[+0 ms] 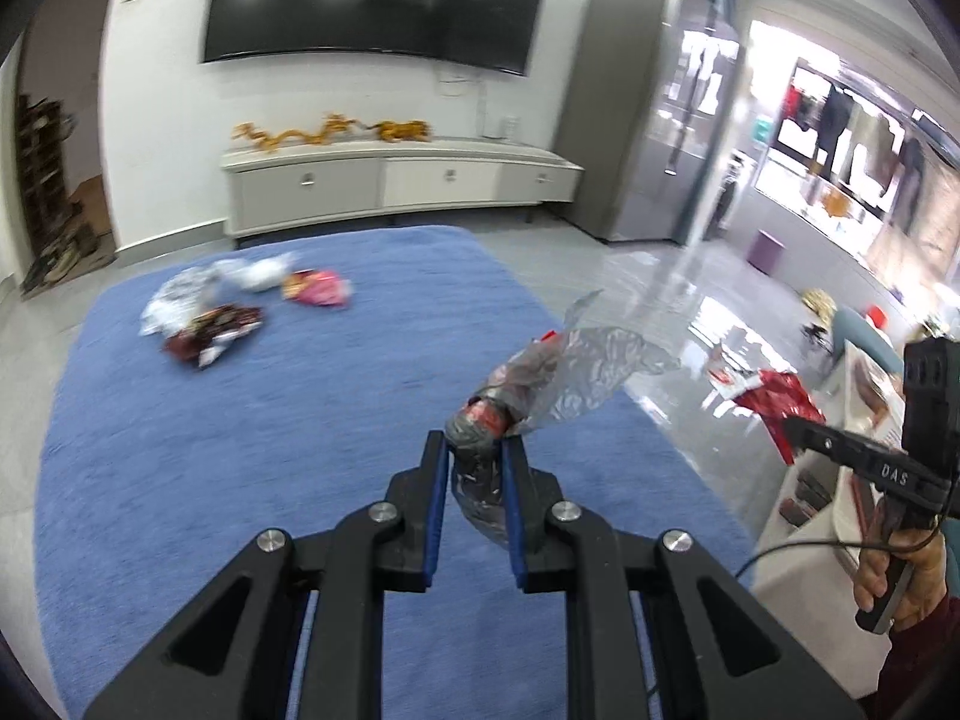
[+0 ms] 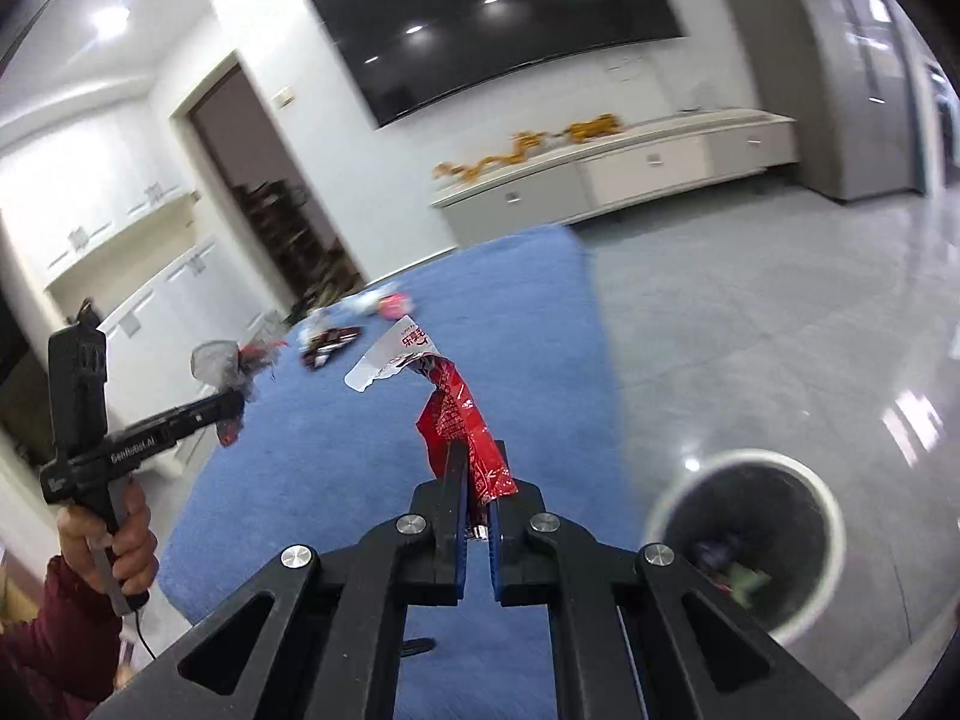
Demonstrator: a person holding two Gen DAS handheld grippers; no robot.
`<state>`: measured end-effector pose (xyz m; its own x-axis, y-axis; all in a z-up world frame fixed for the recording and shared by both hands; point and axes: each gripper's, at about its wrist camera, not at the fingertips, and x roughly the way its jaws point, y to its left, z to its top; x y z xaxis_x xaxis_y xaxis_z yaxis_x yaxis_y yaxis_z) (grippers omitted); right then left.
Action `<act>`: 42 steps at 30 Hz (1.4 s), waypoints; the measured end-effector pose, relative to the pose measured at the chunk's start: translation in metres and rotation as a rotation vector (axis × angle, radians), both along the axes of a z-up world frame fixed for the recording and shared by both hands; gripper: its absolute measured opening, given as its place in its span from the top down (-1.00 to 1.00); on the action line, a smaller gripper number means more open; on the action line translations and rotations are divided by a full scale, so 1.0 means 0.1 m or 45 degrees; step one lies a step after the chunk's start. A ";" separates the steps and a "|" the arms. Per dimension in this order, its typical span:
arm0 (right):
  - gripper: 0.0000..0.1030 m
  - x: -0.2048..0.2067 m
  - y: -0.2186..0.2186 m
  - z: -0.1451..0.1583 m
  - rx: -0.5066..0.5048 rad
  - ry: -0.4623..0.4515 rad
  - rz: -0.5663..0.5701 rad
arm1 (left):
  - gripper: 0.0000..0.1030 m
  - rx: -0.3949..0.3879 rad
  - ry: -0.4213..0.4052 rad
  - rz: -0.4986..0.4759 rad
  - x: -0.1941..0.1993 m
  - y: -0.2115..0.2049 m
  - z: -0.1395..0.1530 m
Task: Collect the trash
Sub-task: 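Carry clear bag and red wrapper over the bin and open both tools, then move both open tools back to the remaining trash on the rug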
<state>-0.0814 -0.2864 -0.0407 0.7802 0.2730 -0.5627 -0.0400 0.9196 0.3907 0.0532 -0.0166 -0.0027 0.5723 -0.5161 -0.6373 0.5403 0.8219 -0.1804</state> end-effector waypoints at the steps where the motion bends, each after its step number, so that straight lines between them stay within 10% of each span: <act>1: 0.89 -0.09 -0.08 -0.01 -0.002 0.002 -0.029 | 0.68 -0.003 -0.002 -0.033 -0.03 -0.14 0.01; 15: 0.89 -0.92 -0.99 -0.23 -0.017 0.060 -0.375 | 0.68 0.048 0.036 -0.363 -0.20 -1.79 -0.09; 29: 0.87 -0.08 -1.57 -1.35 0.096 0.356 -0.414 | 0.64 0.235 0.330 -0.473 0.16 -3.07 -0.91; 35: 0.82 0.13 -1.73 -1.66 0.137 0.437 -0.431 | -0.07 0.239 0.422 -0.447 0.36 -3.28 -1.17; 42: 0.40 0.12 -1.84 -1.72 0.152 0.439 -0.456 | -0.08 0.213 0.422 -0.463 0.34 -3.32 -1.22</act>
<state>-0.0690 -0.4705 -0.2131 0.6109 0.1005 -0.7853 0.4194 0.8002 0.4287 0.0869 -0.3484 -0.1243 0.1280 -0.5196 -0.8448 0.7326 0.6237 -0.2726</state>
